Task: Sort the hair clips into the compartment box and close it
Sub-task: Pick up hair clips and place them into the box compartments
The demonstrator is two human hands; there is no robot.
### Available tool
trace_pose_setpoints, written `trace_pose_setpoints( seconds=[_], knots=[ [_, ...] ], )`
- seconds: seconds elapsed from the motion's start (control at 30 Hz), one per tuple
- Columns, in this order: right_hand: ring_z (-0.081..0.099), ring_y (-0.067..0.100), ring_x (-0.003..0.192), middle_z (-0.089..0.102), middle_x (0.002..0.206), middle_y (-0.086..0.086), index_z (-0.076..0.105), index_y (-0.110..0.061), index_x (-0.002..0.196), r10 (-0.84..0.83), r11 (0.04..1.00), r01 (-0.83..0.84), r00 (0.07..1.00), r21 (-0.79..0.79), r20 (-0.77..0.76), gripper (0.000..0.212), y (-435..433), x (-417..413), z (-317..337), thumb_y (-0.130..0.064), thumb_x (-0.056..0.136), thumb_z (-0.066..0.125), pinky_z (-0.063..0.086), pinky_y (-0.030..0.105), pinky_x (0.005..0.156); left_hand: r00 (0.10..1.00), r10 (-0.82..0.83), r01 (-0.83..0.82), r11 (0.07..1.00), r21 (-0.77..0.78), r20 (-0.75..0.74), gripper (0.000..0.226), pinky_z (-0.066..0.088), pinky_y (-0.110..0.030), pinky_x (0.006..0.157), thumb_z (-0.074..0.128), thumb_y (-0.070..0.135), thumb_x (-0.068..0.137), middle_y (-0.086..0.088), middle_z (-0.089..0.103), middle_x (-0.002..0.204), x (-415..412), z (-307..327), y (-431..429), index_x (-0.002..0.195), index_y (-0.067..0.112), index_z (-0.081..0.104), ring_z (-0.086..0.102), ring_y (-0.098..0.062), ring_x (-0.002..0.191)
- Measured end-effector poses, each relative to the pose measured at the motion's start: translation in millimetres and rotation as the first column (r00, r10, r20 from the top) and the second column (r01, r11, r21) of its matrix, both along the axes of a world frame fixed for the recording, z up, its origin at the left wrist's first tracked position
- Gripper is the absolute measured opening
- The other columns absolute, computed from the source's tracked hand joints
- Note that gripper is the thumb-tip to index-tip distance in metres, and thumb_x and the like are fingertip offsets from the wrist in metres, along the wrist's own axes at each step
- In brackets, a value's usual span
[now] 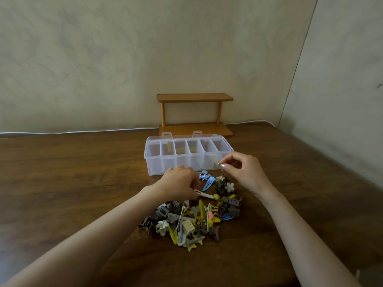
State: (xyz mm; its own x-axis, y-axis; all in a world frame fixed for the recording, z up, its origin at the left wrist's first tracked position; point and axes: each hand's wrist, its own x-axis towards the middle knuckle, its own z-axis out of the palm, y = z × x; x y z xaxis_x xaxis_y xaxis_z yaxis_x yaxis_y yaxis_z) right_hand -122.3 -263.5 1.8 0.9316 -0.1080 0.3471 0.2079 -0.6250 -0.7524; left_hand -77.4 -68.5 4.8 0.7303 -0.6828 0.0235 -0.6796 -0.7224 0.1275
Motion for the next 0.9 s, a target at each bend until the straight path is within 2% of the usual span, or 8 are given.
trace_pose_setpoints(
  seconds=[0.2,0.37,0.47,0.6,0.7,0.8,0.9],
  knots=[
    [0.058,0.007,0.083,0.064,0.090,-0.003,0.066,-0.016,0.089,-0.277,0.961,0.273,0.946,0.050,0.169,0.009,-12.9,6.2,-3.0,-0.009,0.086,0.060,0.040,0.012,0.063,0.997,-0.024,0.038,0.980,-0.195,0.078,0.020,0.038,-0.030,0.084,0.063,0.042,0.082,0.009,0.056,0.102,0.9,-4.0,7.8,0.092,0.025,0.063,0.046,-0.010,0.098],
    [0.056,0.009,0.083,0.063,0.094,0.001,0.065,-0.017,0.089,-0.307,0.952,0.305,0.940,0.037,0.147,0.009,-16.3,10.2,-6.5,-0.009,0.087,0.061,0.037,0.012,0.061,0.996,0.050,-0.010,0.895,-0.446,0.080,0.017,0.045,-0.025,0.072,0.066,0.038,0.081,0.009,0.060,0.087,3.3,13.5,12.8,0.082,0.021,0.063,0.051,-0.007,0.086],
    [0.056,0.008,0.083,0.063,0.094,0.001,0.065,-0.017,0.089,-0.299,0.954,0.299,0.942,0.028,0.153,0.009,-16.4,10.8,-7.0,-0.009,0.087,0.060,0.038,0.010,0.060,0.981,0.129,-0.027,0.832,-0.555,0.146,0.017,0.043,-0.026,0.068,0.066,0.035,0.082,0.007,0.060,0.085,13.6,27.1,1.1,0.079,0.019,0.060,0.051,-0.010,0.082],
    [0.055,0.004,0.081,0.063,0.093,0.000,0.066,-0.017,0.088,-0.295,0.955,0.294,0.941,0.029,0.168,0.010,-17.2,10.3,-7.4,-0.009,0.087,0.061,0.040,0.007,0.062,0.959,0.203,-0.059,0.824,-0.563,0.197,0.018,0.045,-0.035,0.076,0.064,0.033,0.084,0.001,0.059,0.089,35.4,36.5,-36.5,0.077,0.018,0.058,0.051,-0.019,0.090],
    [0.054,0.002,0.082,0.063,0.092,-0.001,0.066,-0.017,0.089,-0.291,0.957,0.288,0.945,0.045,0.149,0.010,-18.1,9.8,-7.6,-0.010,0.088,0.060,0.039,0.010,0.063,0.944,0.263,-0.111,0.824,-0.555,0.201,0.021,0.042,-0.034,0.079,0.061,0.036,0.085,-0.003,0.060,0.098,51.5,32.3,-66.5,0.081,0.016,0.060,0.051,-0.021,0.098],
    [0.054,0.000,0.083,0.063,0.092,-0.003,0.066,-0.020,0.088,-0.291,0.957,0.288,0.944,0.043,0.153,0.011,-19.7,10.0,-8.1,-0.010,0.088,0.060,0.038,0.007,0.064,0.938,0.303,-0.175,0.831,-0.527,0.166,0.031,0.041,-0.035,0.082,0.058,0.045,0.085,-0.005,0.059,0.103,62.0,24.8,-85.2,0.084,0.014,0.062,0.050,-0.023,0.103],
    [0.055,0.003,0.086,0.063,0.093,-0.003,0.067,-0.019,0.090,-0.287,0.958,0.283,0.948,0.044,0.140,0.011,-20.7,10.1,-8.7,-0.010,0.088,0.059,0.038,0.009,0.065,0.945,0.291,-0.167,0.820,-0.548,0.148,0.033,0.041,-0.035,0.083,0.053,0.046,0.088,-0.005,0.059,0.105,64.8,18.0,-86.1,0.089,0.014,0.063,0.049,-0.023,0.103]
  ],
)
